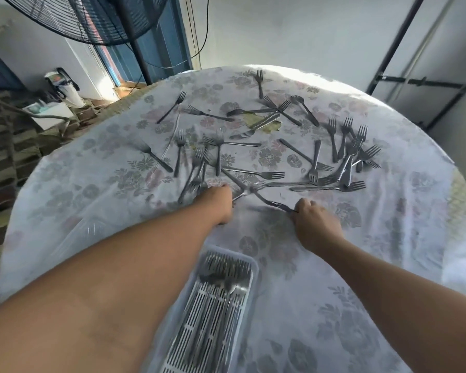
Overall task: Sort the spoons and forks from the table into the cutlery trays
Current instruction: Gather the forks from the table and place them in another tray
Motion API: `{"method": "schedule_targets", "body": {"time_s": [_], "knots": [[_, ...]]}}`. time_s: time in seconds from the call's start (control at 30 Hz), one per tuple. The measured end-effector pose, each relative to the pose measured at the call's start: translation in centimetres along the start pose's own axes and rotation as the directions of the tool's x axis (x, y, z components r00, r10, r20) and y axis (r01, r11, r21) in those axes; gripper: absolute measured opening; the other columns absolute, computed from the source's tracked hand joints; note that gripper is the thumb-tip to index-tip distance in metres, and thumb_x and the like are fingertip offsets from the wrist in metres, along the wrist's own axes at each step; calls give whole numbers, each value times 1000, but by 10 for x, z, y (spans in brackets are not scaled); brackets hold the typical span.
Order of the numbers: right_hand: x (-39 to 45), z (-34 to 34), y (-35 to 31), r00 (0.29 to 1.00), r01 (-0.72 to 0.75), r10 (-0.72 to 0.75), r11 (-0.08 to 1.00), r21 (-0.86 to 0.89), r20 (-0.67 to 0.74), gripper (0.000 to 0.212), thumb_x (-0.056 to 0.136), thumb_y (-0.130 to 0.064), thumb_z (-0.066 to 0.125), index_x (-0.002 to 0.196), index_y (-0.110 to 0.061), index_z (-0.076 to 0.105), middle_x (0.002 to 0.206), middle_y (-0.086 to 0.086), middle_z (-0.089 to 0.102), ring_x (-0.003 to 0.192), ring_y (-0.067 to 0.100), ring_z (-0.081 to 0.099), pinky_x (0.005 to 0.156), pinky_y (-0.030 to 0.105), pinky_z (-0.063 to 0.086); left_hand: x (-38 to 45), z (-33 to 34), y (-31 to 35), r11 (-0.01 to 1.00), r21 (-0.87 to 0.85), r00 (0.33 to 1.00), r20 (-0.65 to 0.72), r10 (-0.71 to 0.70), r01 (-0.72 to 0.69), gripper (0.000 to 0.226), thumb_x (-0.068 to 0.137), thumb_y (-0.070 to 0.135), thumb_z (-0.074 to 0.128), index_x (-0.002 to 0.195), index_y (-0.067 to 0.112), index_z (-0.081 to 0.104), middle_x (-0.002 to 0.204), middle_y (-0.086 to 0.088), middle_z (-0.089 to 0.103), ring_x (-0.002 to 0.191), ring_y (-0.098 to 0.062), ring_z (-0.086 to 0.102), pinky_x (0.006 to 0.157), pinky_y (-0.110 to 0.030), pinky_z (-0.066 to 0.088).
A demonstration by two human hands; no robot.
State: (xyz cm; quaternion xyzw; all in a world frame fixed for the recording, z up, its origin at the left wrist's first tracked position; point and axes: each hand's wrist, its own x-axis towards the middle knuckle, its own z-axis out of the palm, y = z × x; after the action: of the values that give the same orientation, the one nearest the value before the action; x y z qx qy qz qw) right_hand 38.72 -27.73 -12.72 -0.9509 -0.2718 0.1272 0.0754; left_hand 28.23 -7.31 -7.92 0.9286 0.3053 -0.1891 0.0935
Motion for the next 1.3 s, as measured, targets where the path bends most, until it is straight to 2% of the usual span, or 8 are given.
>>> {"method": "schedule_targets", "body": {"time_s": [0.13, 0.3, 0.43, 0.53, 0.67, 0.83, 1.03, 1.3], "knots": [[7, 3, -22, 997, -76, 79, 964, 254, -3, 6, 105, -20, 43, 105, -15, 40, 87, 12, 62, 66, 27, 51, 62, 38, 38, 10, 8, 6, 998, -46, 999, 30, 35, -33, 36, 94, 11, 56, 129, 4, 58, 121, -18, 66, 104, -34, 66, 72, -35, 49], [18, -4, -53, 982, -148, 190, 802, 579, -12, 39, 105, -43, 49, 126, -9, 53, 109, 14, 65, 103, 37, 60, 79, 38, 42, 19, 4, -1, 906, -408, 992, 97, -83, 115, 51, 102, 22, 41, 151, 6, 41, 150, -20, 49, 132, -37, 52, 98, -38, 46], [30, 3, -81, 982, -137, 187, 819, 557, -33, 23, 99, -33, 58, 111, -14, 61, 95, 4, 60, 94, 31, 60, 74, 32, 41, 21, 3, -30, 759, -631, 979, -2, -206, 158, 48, 102, 42, 42, 132, 12, 63, 127, -13, 67, 115, -32, 63, 92, -36, 49], [36, 11, -114, 989, -126, 150, 823, 553, 3, 17, 100, -27, 50, 93, -14, 57, 79, 7, 60, 78, 33, 60, 64, 32, 40, 27, 4, -62, 737, -653, 956, -67, -284, 174, 42, 107, 31, 35, 125, 8, 65, 128, -16, 66, 114, -35, 61, 92, -36, 48], [40, 20, -157, 996, -84, 86, 845, 528, 21, 24, 102, -29, 51, 111, -9, 62, 100, 15, 69, 93, 36, 64, 76, 36, 48, 27, 3, -93, 708, -693, 930, -158, -332, 135, 32, 107, 13, 36, 125, 11, 62, 128, -11, 65, 112, -32, 61, 85, -35, 46], [44, 28, -196, 996, -88, 83, 865, 493, 33, 28, 96, -39, 64, 95, -12, 57, 88, 8, 61, 86, 31, 59, 71, 32, 42, 36, 9, -124, 745, -647, 900, -215, -380, 161, 17, 97, 30, 58, 92, 14, 63, 96, -8, 70, 83, -29, 63, 64, -32, 38], [45, 40, -219, 988, -150, 152, 878, 455, 32, 36, 93, -41, 71, 79, -11, 57, 75, 6, 62, 64, 19, 55, 52, 28, 36, 42, 18, -133, 841, -511, 930, -191, -313, 178, 9, 92, 16, 67, 101, 15, 66, 97, -5, 70, 86, -26, 67, 71, -36, 56], [42, 36, -227, 932, -357, 315, 698, 620, 181, 29, 92, -31, 70, 86, -4, 63, 73, 9, 59, 68, 28, 58, 58, 33, 46, 44, 6, -133, 857, -479, 966, -67, -250, 189, 33, 99, 11, 59, 131, 7, 60, 126, -11, 67, 111, -31, 66, 82, -36, 53]]}}
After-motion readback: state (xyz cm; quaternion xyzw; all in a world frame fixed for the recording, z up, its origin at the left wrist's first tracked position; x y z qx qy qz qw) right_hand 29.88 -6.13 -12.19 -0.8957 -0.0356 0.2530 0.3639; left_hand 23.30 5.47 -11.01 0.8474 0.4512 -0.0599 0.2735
